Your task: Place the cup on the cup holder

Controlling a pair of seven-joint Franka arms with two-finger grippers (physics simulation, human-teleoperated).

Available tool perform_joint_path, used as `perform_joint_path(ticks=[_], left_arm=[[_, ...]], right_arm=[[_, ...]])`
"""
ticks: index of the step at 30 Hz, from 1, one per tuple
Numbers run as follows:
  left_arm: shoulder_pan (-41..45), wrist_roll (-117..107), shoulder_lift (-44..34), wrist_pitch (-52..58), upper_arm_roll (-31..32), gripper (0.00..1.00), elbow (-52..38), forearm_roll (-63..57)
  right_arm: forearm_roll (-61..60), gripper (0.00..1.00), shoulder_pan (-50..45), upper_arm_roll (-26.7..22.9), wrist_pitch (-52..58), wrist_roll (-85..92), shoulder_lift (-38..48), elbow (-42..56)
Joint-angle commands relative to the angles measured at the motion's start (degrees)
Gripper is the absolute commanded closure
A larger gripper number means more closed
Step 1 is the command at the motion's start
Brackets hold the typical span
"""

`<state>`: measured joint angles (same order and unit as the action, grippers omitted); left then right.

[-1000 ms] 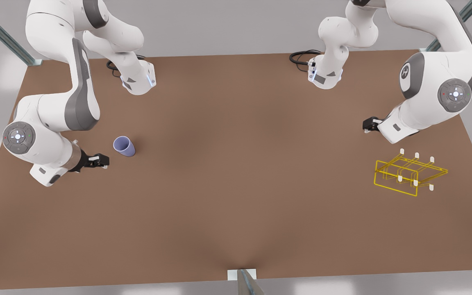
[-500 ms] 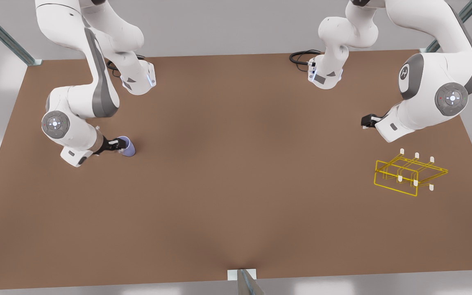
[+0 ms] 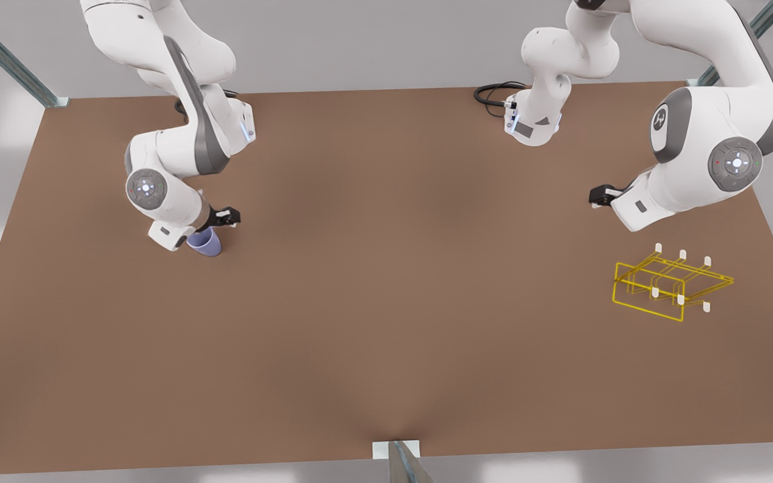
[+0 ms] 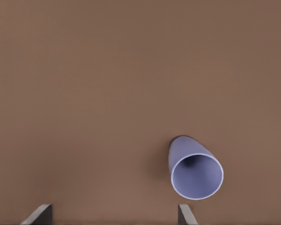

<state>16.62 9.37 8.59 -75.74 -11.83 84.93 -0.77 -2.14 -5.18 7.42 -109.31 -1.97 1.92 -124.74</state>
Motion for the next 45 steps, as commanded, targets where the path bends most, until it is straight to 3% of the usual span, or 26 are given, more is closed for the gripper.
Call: perform_joint_path(ticks=[1,16,24,45], left_arm=[[-0.01,0.30,-0.06,0.68,-0.03,0.00,-0.02,-0.02],[-0.01,0.30,0.55,0.50,-0.03,0.00,0.06,-0.02],[-0.01,0.38,0.99,0.06,-0.03,0.00,-0.02,-0.11],[-0.01,0.30,0.99,0.24,-0.03,0.00,-0.02,-0.19]], right_arm=[[-0.14,0.00,1.32,0.05,-2.31,-4.80,-1.56,0.02],[1.61,0.00,6.68,-0.65,-13.82,-4.27,-4.46,-9.47],[2.05,0.00,7.12,-0.56,-14.44,-4.44,-5.35,-12.54],[1.88,0.00,7.20,-0.39,-17.95,-4.80,-10.88,-12.90]])
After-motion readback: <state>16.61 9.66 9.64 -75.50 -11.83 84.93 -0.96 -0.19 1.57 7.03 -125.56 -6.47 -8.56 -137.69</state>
